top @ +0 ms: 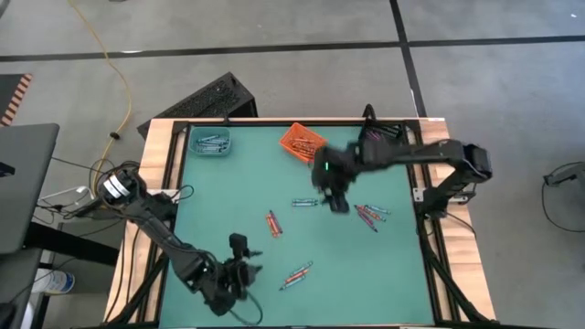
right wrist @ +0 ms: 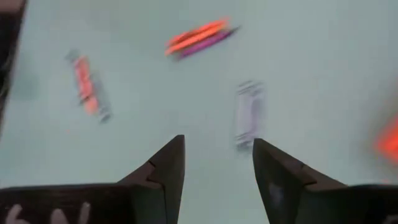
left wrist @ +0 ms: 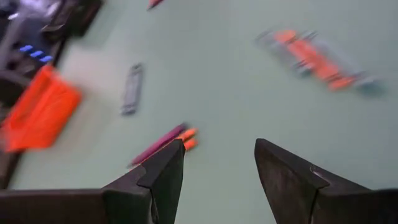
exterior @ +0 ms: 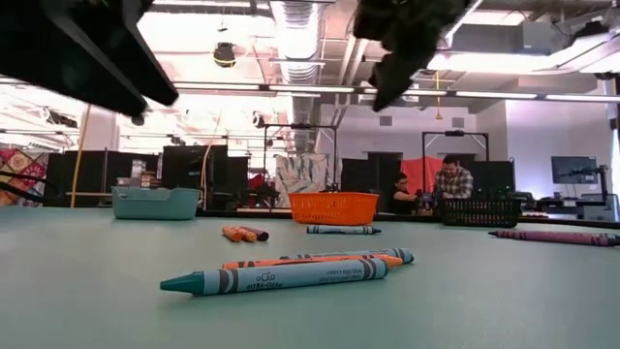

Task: Sort crayons
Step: Put the crayon into the black bin

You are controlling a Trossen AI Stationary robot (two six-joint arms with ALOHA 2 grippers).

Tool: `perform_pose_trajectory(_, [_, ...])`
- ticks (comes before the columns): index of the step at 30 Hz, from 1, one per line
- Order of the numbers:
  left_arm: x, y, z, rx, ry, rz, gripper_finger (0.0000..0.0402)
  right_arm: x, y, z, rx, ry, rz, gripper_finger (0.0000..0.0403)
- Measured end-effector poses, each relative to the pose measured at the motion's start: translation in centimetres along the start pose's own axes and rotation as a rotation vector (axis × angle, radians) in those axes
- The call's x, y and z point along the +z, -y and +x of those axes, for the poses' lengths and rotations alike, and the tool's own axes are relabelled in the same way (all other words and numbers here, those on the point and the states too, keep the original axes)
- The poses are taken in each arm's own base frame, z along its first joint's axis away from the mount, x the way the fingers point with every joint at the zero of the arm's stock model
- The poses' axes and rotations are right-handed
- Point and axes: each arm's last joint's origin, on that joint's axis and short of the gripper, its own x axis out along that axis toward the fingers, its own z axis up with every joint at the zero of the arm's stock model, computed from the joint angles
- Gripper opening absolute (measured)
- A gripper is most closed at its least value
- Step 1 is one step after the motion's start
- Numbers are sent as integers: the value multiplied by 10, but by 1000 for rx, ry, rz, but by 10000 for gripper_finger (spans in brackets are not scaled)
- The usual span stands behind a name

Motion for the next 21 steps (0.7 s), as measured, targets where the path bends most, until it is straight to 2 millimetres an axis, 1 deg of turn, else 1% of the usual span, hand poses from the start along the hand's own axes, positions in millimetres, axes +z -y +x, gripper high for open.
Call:
perform_pose_trajectory(4, [6, 14, -10, -114, 67, -41, 187, -13, -55, 23, 96, -96, -106, 171])
perform_pose_trajectory(6, [8, 19, -15, -145, 92, -60, 187, -20, -84, 31, 113, -126, -159, 167])
perform_pose_trajectory(8, [9, 22, -19, -159, 120, -81, 187, -27, -112, 39, 85, -161, -205, 162])
perform_pose_trajectory(10, [12, 25, -22, -174, 144, -97, 187, -36, -138, 42, 29, -173, -244, 157])
perform_pose_trajectory(13, [14, 26, -23, -185, 165, -118, 187, -49, -168, 42, -102, -161, -262, 146])
perform_pose_trajectory(15, [15, 26, -23, -177, 173, -123, 187, -63, -178, 41, -242, -182, -231, 137])
perform_pose_trajectory(17, [16, 24, -21, -166, 172, -139, 187, -76, -177, 43, -361, -212, -166, 128])
perform_pose_trajectory(19, [16, 23, -20, -165, 168, -158, 187, -89, -172, 47, -396, -266, -98, 122])
perform_pose_trajectory(21, [16, 23, -20, -164, 168, -161, 187, -101, -168, 53, -393, -331, -47, 119])
